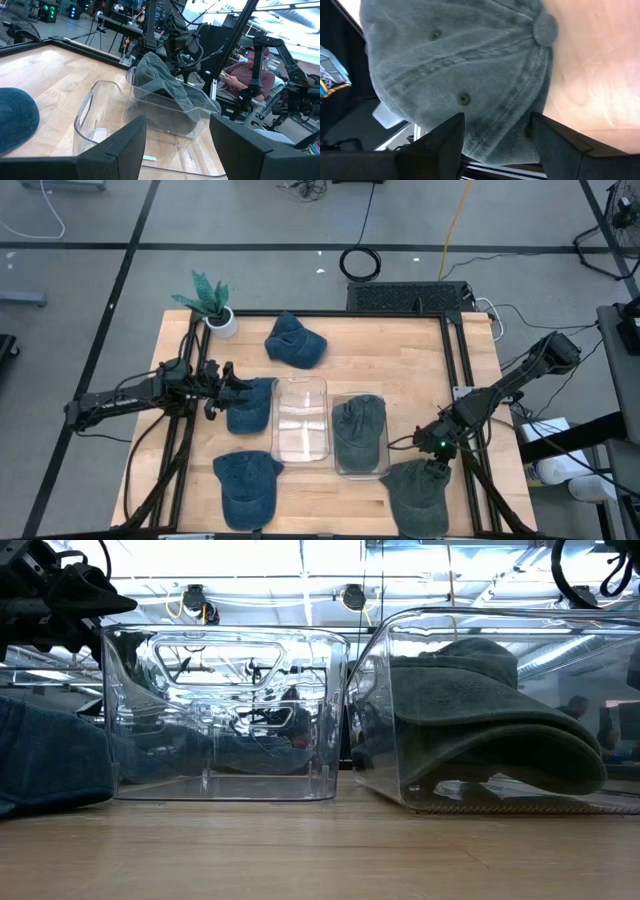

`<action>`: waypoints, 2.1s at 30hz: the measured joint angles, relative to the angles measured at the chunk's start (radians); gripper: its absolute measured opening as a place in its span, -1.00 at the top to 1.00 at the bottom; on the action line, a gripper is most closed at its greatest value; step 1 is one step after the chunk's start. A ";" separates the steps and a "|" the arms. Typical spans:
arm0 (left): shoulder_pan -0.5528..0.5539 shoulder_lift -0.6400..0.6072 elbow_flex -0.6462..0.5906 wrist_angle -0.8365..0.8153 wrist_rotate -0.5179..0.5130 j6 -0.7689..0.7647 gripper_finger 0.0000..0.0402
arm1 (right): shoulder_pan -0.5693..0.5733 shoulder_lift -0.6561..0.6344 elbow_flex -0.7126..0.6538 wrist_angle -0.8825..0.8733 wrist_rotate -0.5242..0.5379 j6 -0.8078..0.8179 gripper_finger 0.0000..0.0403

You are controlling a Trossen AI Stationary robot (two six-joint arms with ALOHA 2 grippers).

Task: Pick & Place hat
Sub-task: Put the gray cap into the right transparent bin

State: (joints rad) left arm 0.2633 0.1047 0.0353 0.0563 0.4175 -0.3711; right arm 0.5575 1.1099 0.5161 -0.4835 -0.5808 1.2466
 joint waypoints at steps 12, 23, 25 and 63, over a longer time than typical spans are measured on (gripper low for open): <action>0.000 0.000 0.000 0.000 0.000 0.000 -0.13 | 0.000 0.000 0.000 -0.021 0.003 0.036 0.00; 0.000 0.000 0.000 0.000 0.000 0.000 -0.13 | 0.000 0.022 0.000 -0.024 0.003 0.026 0.31; 0.000 0.000 0.000 0.000 0.000 0.000 -0.13 | 0.000 0.022 0.000 -0.022 0.003 0.025 0.43; 0.000 0.000 0.000 0.000 0.000 0.000 -0.13 | 0.001 -0.352 0.000 0.172 0.213 -0.253 1.00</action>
State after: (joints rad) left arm 0.2631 0.1046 0.0350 0.0563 0.4175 -0.3711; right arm 0.5583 0.7583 0.5159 -0.3114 -0.3676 0.9939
